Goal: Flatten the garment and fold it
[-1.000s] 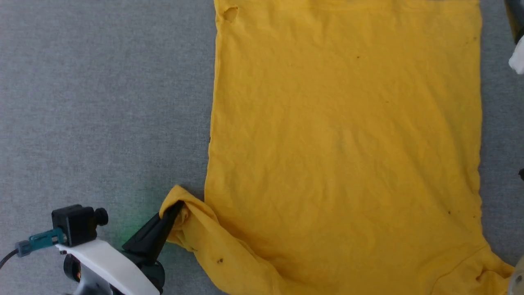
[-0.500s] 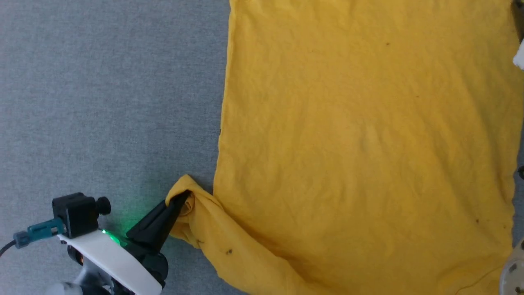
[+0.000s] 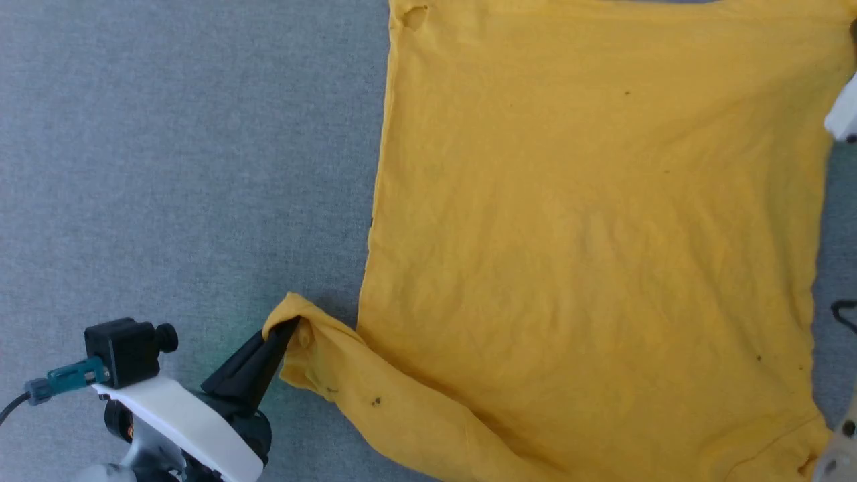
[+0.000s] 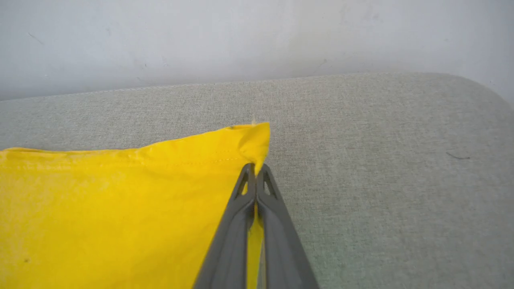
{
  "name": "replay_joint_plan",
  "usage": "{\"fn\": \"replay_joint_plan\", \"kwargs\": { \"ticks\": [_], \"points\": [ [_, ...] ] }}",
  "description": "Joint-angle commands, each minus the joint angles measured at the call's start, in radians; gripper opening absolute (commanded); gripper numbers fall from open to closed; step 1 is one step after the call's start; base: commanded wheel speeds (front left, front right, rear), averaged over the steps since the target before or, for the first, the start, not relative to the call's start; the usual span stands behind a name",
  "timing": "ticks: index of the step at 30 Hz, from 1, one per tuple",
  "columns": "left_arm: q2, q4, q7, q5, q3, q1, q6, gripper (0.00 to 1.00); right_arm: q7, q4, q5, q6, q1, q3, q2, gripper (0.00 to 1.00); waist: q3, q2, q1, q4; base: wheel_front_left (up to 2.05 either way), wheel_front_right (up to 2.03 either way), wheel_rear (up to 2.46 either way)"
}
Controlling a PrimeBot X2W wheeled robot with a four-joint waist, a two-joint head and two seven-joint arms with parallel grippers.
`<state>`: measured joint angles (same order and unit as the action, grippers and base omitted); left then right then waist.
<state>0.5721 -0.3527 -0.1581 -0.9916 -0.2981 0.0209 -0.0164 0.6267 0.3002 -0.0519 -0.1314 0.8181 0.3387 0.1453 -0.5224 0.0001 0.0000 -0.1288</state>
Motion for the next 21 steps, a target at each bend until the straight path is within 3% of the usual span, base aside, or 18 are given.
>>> {"fn": "replay_joint_plan", "kwargs": {
  "ticks": [1,6,10,17,21],
  "points": [
    [-0.001,0.004,0.005,0.012,0.0,0.008,-0.008,0.0,-0.013,-0.012,-0.016,0.001,-0.028,-0.007,0.012,0.0,0.06,-0.0001,0.0,0.02,0.0,0.0,0.0],
    [-0.007,0.008,0.016,0.009,0.003,0.04,-0.024,0.0,-0.057,-0.111,-0.082,0.001,-0.165,0.003,0.026,0.0,0.153,-0.0001,0.0,0.053,0.0,0.0,0.0],
    [-0.011,0.013,0.022,0.006,0.003,0.081,-0.043,0.0,-0.064,-0.248,-0.132,0.001,-0.329,0.053,-0.001,0.0,0.219,-0.0001,0.0,0.084,0.0,0.0,0.0],
    [-0.012,0.009,0.03,0.006,0.002,0.139,-0.066,0.0,-0.017,-0.539,-0.226,0.001,-0.712,0.218,-0.085,0.0,0.292,-0.0001,0.0,0.116,0.0,0.0,0.0],
    [-0.007,0.0,0.035,0.005,0.007,0.165,-0.076,0.0,0.002,-0.577,-0.323,0.001,-0.943,0.262,-0.094,0.0,0.308,-0.0001,0.0,0.125,0.0,0.0,0.0]
  ]
}}
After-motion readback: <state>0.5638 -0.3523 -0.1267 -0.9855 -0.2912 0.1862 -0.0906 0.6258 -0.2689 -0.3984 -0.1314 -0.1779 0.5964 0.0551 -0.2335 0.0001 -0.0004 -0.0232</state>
